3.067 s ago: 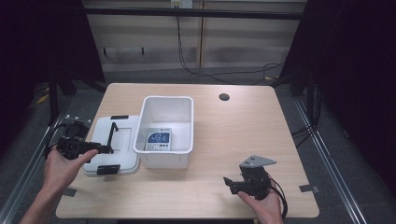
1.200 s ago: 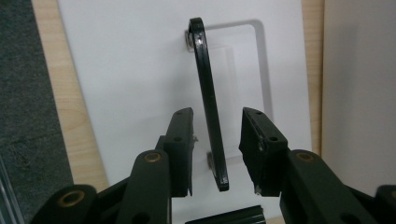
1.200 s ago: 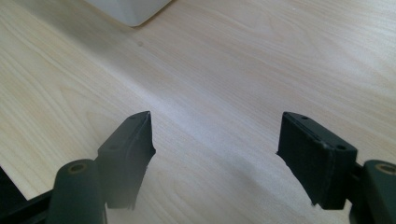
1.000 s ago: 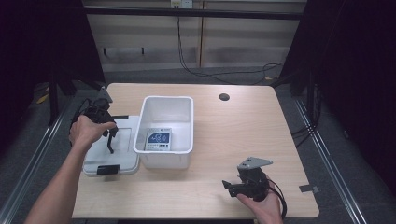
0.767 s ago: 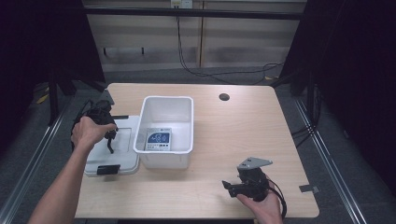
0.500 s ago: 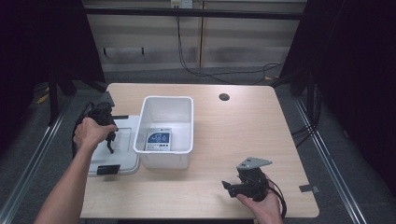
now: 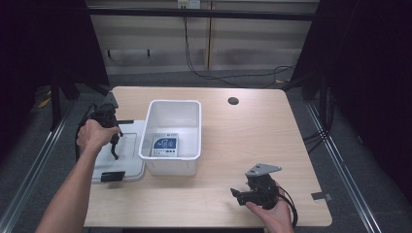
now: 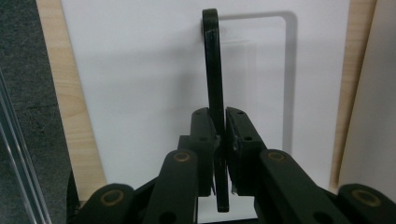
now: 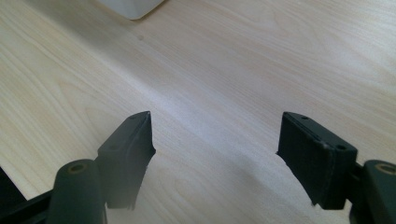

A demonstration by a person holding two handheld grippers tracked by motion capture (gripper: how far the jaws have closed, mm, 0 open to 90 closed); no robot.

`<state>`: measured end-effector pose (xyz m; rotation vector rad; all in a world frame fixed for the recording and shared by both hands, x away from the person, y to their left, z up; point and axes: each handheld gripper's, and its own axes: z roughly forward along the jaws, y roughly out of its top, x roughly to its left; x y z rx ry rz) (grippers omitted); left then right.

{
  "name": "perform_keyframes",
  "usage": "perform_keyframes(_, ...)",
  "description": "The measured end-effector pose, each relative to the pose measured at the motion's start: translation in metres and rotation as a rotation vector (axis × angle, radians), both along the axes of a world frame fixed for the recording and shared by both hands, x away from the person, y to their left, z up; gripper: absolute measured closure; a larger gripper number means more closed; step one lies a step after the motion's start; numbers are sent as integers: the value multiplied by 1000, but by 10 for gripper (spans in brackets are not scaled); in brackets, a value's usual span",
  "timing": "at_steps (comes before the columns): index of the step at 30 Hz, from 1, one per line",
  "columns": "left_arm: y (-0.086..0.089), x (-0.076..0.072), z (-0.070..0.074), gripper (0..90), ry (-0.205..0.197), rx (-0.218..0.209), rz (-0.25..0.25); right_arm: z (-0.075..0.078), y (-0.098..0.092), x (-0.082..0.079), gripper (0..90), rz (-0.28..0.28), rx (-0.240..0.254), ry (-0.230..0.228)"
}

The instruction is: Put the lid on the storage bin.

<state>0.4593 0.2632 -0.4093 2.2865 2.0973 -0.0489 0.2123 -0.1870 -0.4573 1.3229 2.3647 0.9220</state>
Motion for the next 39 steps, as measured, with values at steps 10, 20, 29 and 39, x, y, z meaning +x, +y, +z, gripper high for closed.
perform_keyframes(10,2,1,-7,839,6,-4,19,0,1,-1,257,4,-4,-1)
perform_keyframes(20,5,-2,0,848,4,-7,12,-1,1,0,257,5,-7,1)
perform_keyframes(29,13,-6,25,848,-18,-29,0,-1,2,1,257,3,-13,4)
perform_keyframes(39,25,-11,36,848,-27,-34,10,-1,2,1,257,4,-10,6)
